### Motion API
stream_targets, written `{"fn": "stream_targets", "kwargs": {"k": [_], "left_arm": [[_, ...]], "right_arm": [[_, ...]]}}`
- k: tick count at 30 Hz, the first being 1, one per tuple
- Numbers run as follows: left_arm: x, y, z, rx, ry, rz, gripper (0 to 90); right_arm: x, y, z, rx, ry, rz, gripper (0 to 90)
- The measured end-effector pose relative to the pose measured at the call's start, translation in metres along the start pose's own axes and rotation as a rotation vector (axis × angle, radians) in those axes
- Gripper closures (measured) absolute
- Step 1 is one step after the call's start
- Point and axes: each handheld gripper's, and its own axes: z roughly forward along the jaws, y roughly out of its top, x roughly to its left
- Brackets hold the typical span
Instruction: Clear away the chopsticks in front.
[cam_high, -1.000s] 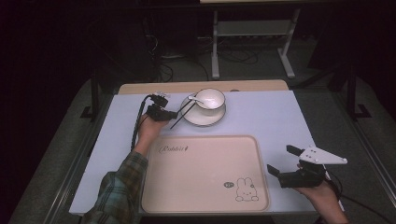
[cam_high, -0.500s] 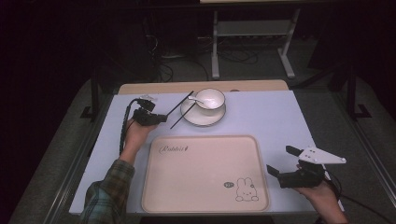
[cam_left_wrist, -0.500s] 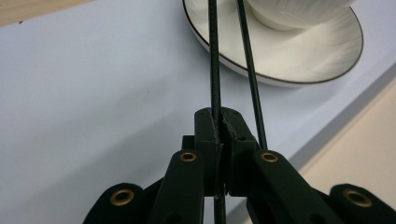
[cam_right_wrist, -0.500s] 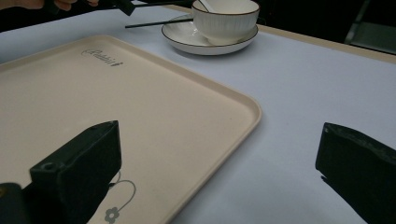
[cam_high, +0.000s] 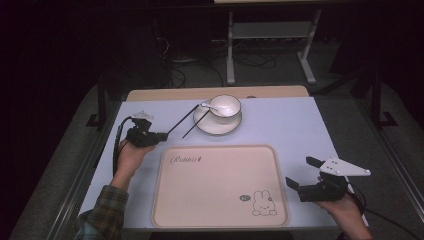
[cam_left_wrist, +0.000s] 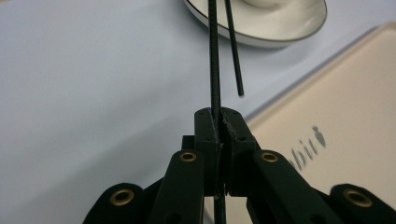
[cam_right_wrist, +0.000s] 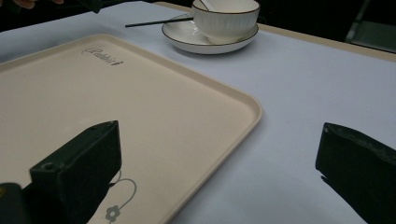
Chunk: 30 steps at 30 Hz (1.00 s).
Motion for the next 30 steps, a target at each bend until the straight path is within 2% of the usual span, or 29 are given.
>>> {"fn": "stream_targets", "kwargs": {"k": [9, 15, 21, 30], "left_arm": [[-0.015, -0.018, -0.026, -0.017, -0.020, 0.015, 85.6], [-0.030, -0.030, -0.034, -0.011, -0.042, 0.037, 85.7], [-0.046, -0.042, -0.035, 0.004, -0.081, 0.057, 85.6], [-0.067, -0.058, -0.024, 0.076, -0.123, 0.103, 85.6]], "right_arm": [[0.000, -0.001, -0.001, 0.000, 0.001, 0.000, 0.0], [0.001, 0.000, 0.000, 0.004, 0.002, -0.004, 0.0], [0.001, -0.001, -0.001, 0.004, -0.002, -0.002, 0.0], [0.001, -0.001, -0.001, 0.008, -0.003, -0.007, 0.0]]}}
